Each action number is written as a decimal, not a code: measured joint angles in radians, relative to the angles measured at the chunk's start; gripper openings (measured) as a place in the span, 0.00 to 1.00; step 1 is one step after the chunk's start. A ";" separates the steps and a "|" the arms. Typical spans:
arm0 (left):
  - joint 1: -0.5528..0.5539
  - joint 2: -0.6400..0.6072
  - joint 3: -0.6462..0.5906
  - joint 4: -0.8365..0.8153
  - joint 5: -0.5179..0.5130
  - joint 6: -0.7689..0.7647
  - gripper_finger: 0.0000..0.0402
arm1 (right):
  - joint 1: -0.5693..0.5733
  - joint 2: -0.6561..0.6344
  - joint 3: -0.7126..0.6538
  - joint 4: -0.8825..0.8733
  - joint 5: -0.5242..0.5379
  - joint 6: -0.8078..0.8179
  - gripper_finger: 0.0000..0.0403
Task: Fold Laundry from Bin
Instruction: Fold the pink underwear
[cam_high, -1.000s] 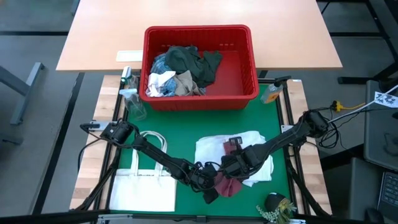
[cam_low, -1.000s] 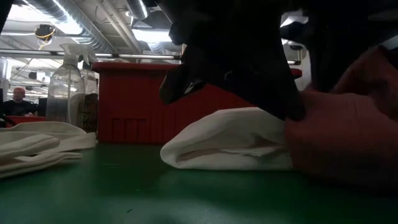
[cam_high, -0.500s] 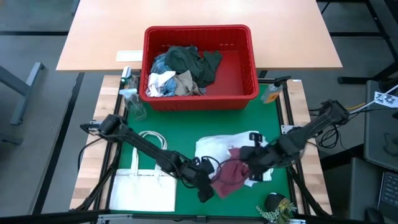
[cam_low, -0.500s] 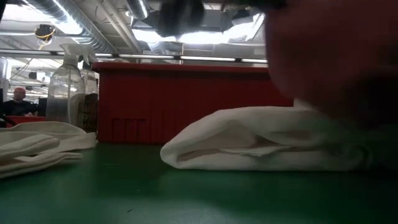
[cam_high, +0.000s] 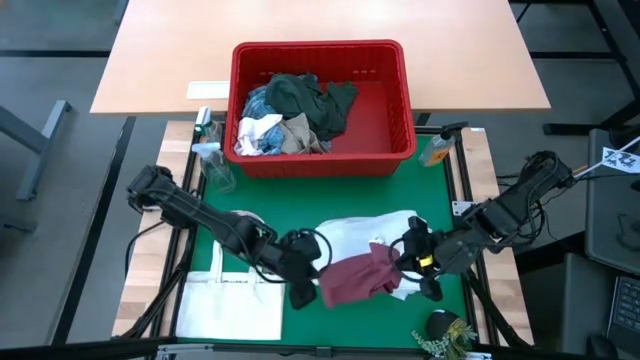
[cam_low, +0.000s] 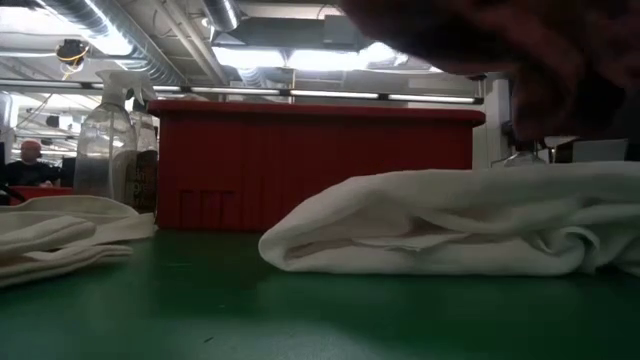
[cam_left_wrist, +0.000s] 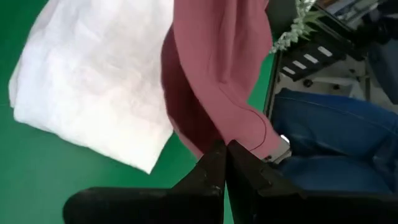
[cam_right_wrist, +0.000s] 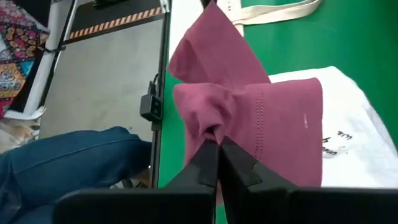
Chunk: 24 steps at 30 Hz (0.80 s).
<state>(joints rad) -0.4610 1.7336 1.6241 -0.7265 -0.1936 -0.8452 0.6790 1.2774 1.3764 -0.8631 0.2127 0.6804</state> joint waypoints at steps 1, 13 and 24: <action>-0.007 -0.003 0.000 0.001 -0.001 0.002 0.00 | 0.012 0.000 0.000 0.000 0.000 0.000 0.01; -0.106 0.008 -0.002 0.010 -0.018 -0.042 0.00 | 0.227 0.051 0.001 0.002 0.166 0.180 0.01; -0.072 0.151 -0.002 -0.004 -0.140 -0.035 0.00 | 0.297 0.198 0.001 -0.253 0.377 0.346 0.01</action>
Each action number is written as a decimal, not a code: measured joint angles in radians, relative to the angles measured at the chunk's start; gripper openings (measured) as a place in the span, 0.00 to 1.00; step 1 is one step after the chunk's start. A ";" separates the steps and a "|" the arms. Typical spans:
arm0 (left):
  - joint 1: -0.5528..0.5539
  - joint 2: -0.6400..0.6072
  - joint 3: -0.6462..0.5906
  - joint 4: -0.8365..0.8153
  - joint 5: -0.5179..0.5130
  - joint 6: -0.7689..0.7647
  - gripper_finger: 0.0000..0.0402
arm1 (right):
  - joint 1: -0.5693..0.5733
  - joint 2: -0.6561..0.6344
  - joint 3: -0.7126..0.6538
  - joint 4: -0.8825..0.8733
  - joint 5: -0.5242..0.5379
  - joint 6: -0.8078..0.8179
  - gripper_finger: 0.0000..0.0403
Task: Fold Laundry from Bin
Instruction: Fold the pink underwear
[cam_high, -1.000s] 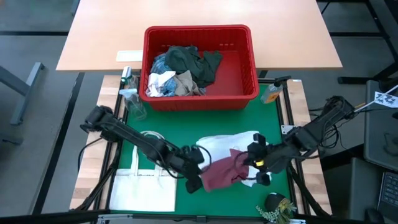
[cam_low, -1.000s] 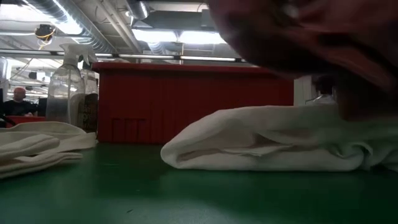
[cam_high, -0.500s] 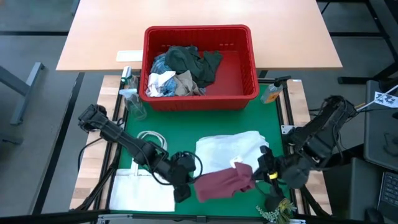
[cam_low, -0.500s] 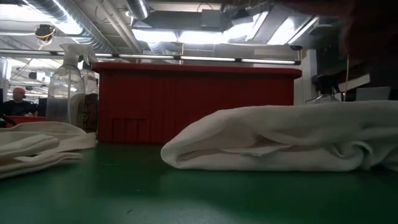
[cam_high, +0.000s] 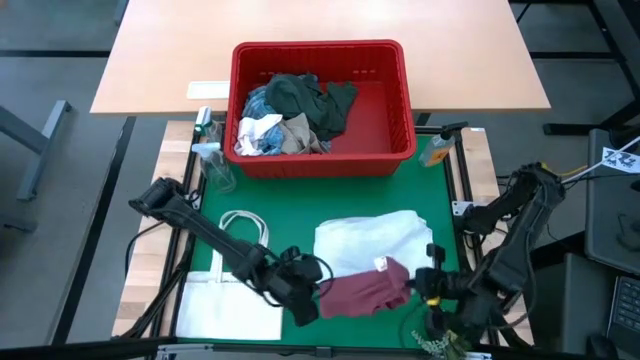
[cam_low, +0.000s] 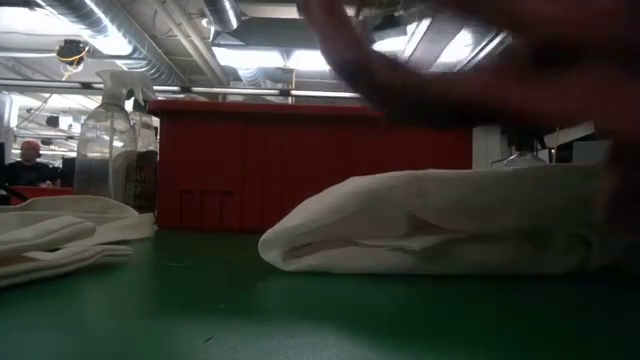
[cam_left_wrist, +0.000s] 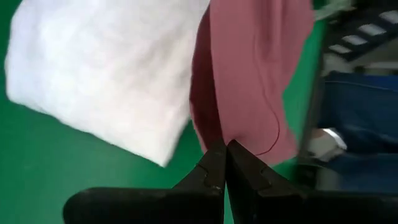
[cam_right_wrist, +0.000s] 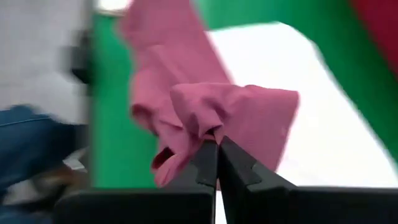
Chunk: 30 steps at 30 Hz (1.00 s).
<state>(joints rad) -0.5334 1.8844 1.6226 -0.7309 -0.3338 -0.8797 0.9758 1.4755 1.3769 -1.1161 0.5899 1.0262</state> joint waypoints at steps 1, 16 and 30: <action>0.011 0.017 0.000 -0.005 -0.001 0.001 0.00 | -0.001 0.013 0.000 -0.048 0.011 0.038 0.01; 0.165 0.138 0.000 -0.070 0.028 0.078 0.00 | -0.001 0.066 -0.216 -0.181 -0.171 0.288 0.01; 0.166 0.142 0.000 -0.068 0.067 0.079 0.00 | -0.001 0.066 -0.248 -0.109 -0.454 0.286 0.13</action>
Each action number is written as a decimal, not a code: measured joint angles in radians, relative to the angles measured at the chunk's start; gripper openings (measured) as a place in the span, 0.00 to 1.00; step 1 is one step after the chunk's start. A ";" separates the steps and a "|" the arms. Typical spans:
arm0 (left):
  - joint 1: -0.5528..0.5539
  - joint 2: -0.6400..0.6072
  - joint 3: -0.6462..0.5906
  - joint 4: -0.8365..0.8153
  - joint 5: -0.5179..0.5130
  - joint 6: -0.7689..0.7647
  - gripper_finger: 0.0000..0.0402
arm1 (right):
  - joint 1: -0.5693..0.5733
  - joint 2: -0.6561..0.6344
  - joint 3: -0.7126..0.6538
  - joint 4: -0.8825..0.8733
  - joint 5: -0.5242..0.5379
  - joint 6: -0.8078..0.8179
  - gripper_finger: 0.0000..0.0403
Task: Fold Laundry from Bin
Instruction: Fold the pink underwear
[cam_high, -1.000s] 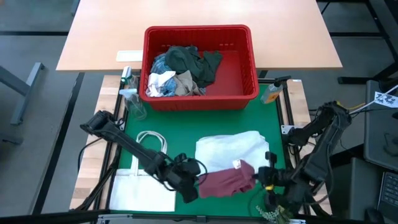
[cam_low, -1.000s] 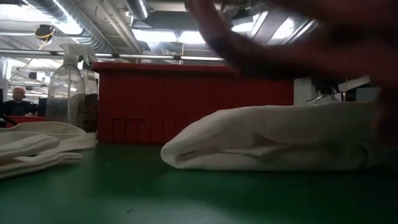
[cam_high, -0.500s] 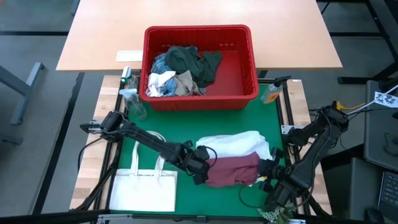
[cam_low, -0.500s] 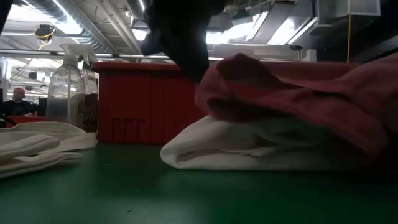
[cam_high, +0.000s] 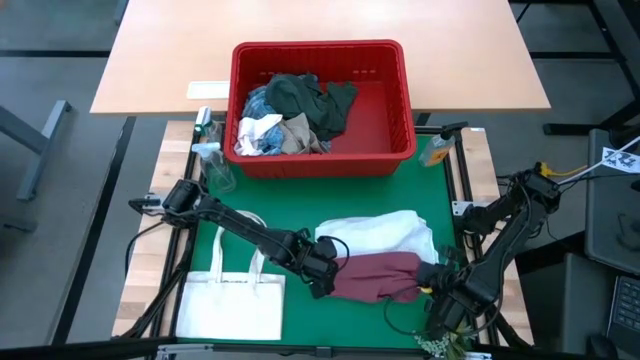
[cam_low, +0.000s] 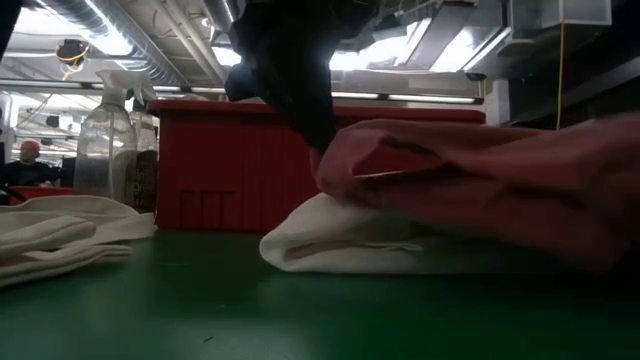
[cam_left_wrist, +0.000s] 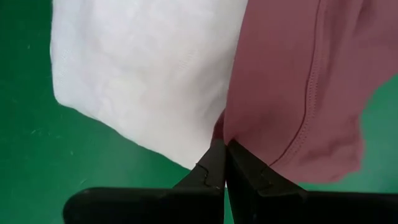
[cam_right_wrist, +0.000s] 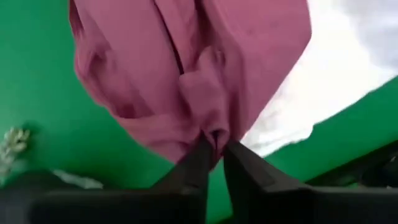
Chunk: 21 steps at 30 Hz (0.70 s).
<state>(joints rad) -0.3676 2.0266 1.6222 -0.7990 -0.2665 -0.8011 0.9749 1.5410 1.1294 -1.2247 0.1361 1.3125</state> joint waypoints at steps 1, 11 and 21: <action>0.000 0.000 0.000 0.000 0.000 0.000 0.00 | 0.000 0.000 0.000 0.000 -0.017 0.000 0.17; 0.000 0.000 0.000 0.000 -0.001 0.000 0.00 | -0.049 -0.011 0.060 -0.161 -0.266 -0.047 0.41; -0.002 0.000 0.000 0.003 -0.001 0.000 0.00 | -0.068 -0.116 0.129 -0.125 0.123 -0.499 0.42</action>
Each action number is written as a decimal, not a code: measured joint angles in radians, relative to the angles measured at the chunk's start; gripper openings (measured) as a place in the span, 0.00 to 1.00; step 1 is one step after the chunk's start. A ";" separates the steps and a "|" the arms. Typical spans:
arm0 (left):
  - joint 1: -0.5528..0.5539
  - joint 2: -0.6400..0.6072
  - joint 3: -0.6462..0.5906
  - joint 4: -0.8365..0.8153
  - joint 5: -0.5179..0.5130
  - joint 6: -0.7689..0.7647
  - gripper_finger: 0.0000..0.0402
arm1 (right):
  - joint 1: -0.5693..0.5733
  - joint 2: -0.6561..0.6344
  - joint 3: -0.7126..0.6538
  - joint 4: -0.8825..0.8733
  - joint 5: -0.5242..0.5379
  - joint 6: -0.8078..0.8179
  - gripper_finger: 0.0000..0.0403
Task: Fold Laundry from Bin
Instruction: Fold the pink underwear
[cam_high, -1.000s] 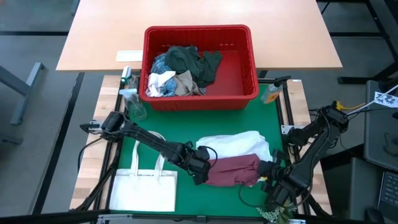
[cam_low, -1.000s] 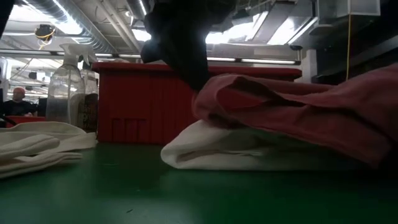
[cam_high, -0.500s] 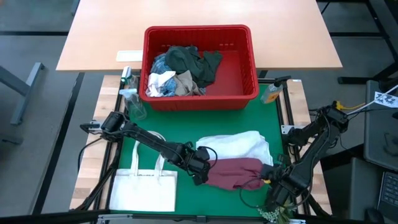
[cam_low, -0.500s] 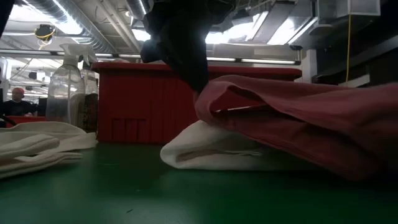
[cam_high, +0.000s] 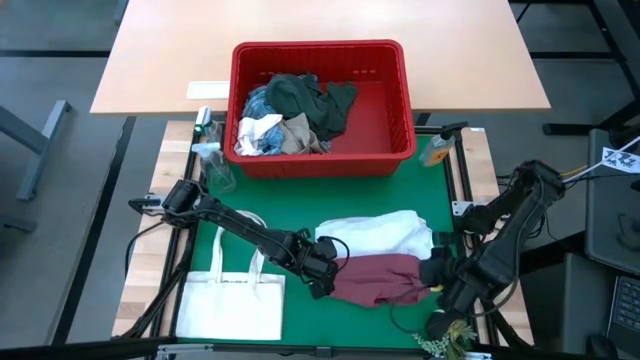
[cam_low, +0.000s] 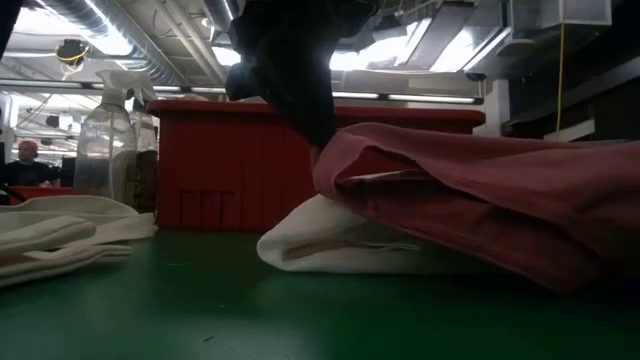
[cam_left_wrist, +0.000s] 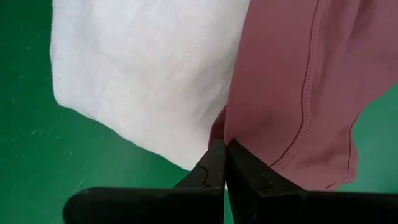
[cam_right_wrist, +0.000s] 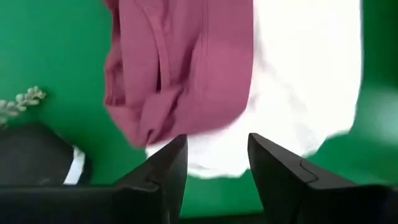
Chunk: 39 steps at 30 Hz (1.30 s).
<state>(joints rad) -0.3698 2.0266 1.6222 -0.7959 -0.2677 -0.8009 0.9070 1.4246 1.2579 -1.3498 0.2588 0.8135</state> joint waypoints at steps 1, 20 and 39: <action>0.000 0.000 0.000 0.001 0.000 0.000 0.00 | -0.006 -0.007 -0.007 0.011 0.008 -0.037 0.42; 0.000 0.000 0.000 0.004 0.000 0.000 0.00 | -0.437 -0.286 -0.464 0.460 -0.407 -0.524 0.42; -0.001 0.000 0.000 0.004 0.000 0.000 0.00 | -0.587 -0.182 -0.501 0.584 -0.536 -0.691 0.42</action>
<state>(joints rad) -0.3705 2.0262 1.6222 -0.7914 -0.2680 -0.8013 0.3202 1.2427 0.7570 -0.7659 -0.2772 0.1228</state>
